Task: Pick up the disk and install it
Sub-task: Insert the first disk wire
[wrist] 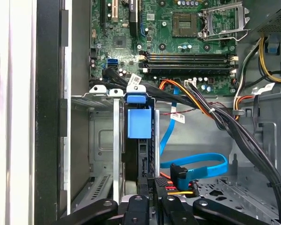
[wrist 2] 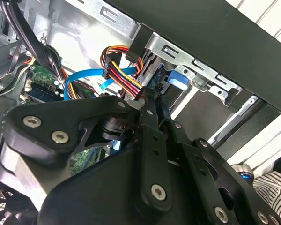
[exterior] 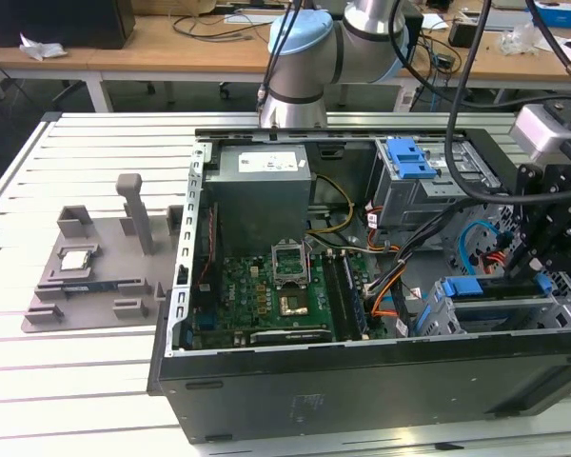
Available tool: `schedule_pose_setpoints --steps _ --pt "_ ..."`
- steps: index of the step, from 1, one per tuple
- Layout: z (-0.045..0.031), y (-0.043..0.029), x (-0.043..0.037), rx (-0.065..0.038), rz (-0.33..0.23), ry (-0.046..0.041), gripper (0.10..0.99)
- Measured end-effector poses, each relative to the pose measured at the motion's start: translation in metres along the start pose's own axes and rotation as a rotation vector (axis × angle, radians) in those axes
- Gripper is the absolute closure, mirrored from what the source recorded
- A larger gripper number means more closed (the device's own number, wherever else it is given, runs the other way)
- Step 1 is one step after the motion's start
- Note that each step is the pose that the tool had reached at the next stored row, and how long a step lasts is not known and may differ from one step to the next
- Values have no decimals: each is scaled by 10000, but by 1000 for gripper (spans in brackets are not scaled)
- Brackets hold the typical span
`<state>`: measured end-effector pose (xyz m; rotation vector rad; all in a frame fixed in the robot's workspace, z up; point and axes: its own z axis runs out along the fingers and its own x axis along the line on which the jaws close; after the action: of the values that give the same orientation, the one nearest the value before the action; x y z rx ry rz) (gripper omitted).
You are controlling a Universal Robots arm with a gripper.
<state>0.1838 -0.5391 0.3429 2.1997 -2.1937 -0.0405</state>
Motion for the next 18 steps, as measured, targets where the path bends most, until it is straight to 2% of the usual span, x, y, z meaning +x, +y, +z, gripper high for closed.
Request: schedule_pose_setpoints --steps 7,9,10,14,18 --pt "17 -8 24 -26 -1 6 918" --pt "34 -16 24 -64 -1 -11 918" --pt "49 -20 24 -69 -2 -46 918" --pt "41 -22 24 -69 -1 -21 918" --pt "82 -24 26 -69 -4 -8 918"
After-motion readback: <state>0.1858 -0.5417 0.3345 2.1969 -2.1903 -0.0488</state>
